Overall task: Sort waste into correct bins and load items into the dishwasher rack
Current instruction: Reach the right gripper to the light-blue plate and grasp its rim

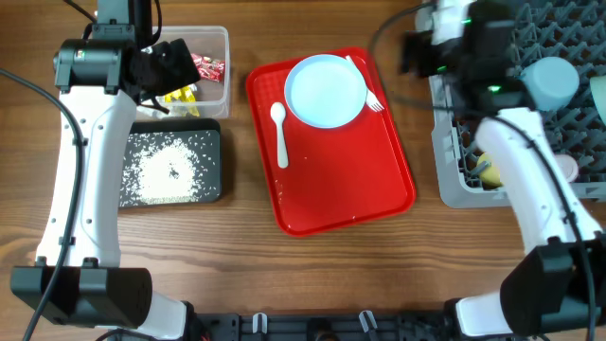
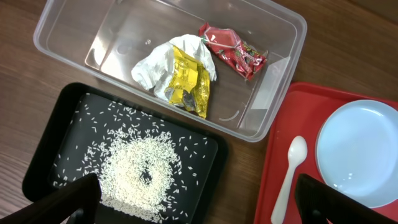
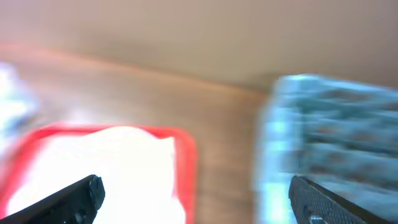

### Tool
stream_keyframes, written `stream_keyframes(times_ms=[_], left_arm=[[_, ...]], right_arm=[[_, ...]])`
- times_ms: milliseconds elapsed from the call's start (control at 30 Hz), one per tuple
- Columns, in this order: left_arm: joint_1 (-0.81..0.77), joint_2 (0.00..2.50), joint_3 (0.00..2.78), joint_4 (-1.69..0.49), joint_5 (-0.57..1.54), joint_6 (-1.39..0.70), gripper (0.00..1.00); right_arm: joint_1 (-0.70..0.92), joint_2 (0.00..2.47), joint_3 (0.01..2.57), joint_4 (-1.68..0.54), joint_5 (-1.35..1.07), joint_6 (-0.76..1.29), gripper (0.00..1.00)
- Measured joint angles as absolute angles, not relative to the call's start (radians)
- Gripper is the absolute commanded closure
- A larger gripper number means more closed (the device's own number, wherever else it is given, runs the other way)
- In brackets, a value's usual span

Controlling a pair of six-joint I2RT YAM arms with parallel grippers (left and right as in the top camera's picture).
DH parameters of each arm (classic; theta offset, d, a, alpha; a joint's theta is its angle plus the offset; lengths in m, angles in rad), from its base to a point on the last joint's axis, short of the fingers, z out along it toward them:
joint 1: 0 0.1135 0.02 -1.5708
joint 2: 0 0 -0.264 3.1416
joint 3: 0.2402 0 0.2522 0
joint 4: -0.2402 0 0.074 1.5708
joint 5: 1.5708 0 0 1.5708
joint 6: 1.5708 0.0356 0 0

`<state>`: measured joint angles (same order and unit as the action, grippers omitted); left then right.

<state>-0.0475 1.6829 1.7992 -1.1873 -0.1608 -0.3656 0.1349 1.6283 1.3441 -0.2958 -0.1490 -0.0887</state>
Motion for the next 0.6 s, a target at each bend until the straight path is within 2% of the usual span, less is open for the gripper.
stream_keyframes(times_ms=[133, 200, 333, 367, 433, 600], left_arm=[[-0.047, 1.683, 1.799, -1.187, -0.161, -0.366, 0.00], [-0.047, 1.683, 1.799, -1.187, -0.161, -0.366, 0.00], [-0.047, 1.683, 1.799, -1.187, -0.161, -0.366, 0.00], [-0.047, 1.683, 1.799, -1.187, -0.161, -0.366, 0.00], [-0.047, 1.683, 1.799, -1.187, -0.161, -0.366, 0.00], [-0.047, 1.683, 1.799, -1.187, -0.161, -0.366, 0.00]], right_arm=[[0.212, 1.629, 1.340, -0.314, -0.323, -0.023, 0.00], [0.233, 1.629, 1.340, -0.314, -0.360, 0.009, 0.04], [0.254, 1.682, 1.340, -0.309, -0.338, 0.103, 0.22], [0.258, 1.715, 1.340, -0.310, -0.321, 0.134, 0.23], [0.264, 1.798, 1.340, -0.310, -0.282, 0.210, 0.35], [0.264, 1.965, 1.336, -0.310, -0.217, 0.402, 0.51]])
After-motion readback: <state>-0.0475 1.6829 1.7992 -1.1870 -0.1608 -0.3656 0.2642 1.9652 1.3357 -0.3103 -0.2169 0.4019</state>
